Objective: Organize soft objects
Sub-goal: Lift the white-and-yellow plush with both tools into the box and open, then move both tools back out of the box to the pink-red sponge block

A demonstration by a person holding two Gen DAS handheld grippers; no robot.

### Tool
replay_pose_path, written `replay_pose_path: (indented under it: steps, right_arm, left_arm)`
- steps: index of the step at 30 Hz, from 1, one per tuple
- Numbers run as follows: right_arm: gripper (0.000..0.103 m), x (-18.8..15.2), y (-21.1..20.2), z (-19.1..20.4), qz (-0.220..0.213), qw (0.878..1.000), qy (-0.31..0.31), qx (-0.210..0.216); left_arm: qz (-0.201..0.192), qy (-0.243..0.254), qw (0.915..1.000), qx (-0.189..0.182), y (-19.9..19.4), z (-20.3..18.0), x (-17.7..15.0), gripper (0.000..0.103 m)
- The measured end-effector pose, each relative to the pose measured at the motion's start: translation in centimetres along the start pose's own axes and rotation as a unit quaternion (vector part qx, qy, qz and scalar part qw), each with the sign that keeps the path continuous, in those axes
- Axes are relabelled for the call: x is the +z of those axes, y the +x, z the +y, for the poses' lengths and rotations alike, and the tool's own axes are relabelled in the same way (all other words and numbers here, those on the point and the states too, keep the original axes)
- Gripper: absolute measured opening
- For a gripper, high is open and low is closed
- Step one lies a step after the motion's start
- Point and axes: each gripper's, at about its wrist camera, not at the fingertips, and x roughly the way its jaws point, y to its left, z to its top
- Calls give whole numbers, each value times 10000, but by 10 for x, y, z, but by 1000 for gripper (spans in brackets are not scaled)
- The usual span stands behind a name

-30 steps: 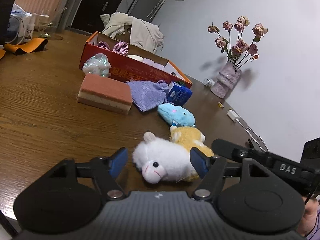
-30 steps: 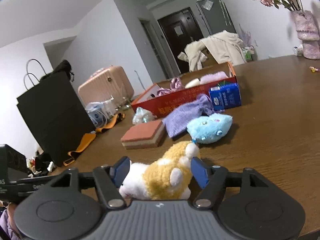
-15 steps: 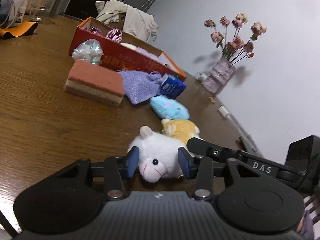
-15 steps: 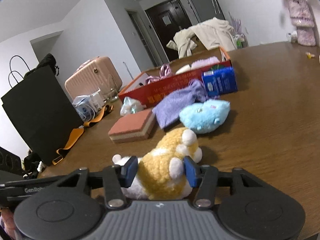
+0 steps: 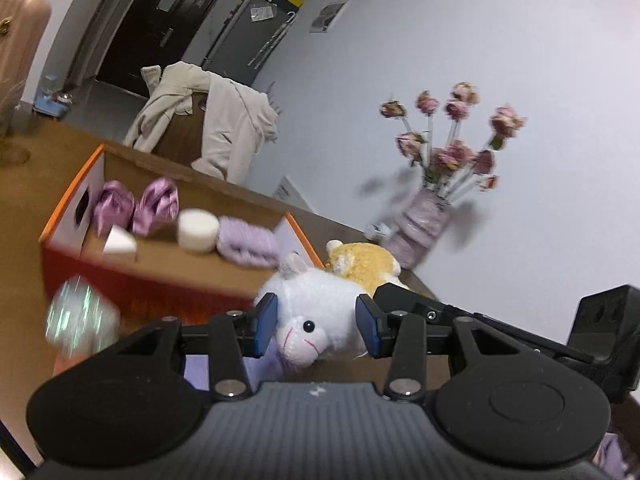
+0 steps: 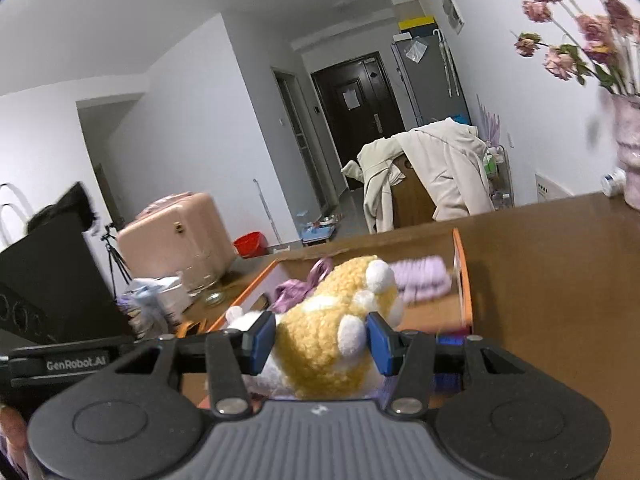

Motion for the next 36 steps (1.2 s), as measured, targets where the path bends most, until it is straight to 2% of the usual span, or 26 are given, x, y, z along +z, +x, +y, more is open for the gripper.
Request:
replay_pose_path:
  steps: [4,8,12,18,23,27,30,32,36]
  right_arm:
    - [49,28,56,-30,215,9996,107,-170]
    - [49,37,100,-54,485,9982,172,-316]
    - [49,34,128,-68,717,9963,173,-451]
    - [50,24,141,-74,956,9928,63,-724]
    - [50,27,125,-64,789,9934,-166,-816]
    - [55,39,90,-46,442,9963,-320,-660]
    - [61,43,56,-26,211,9970,-551,-509]
    - [64,43,32,-11,89,9966,-708,-400]
    - [73,33,-13,16,-100,9956,-903,-213]
  left_arm:
    - [321,-244,9991,144,61,19,29,43]
    - [604,-415,9968,317,105,38,37,43]
    - [805,-337,9951,461,128,45,35,43]
    - [1027,-223,9929,551,146,48,23,43]
    - [985,-79,9938,514,130,37,23,43]
    - [792,264,9945,638,97,20,29,48]
    - [553,681,9923,870,59,4,30,56]
    - [333,1007,9891,1024,29,-8,27,68]
    - [-76,1476,9806,1289,-34,-22,11,78]
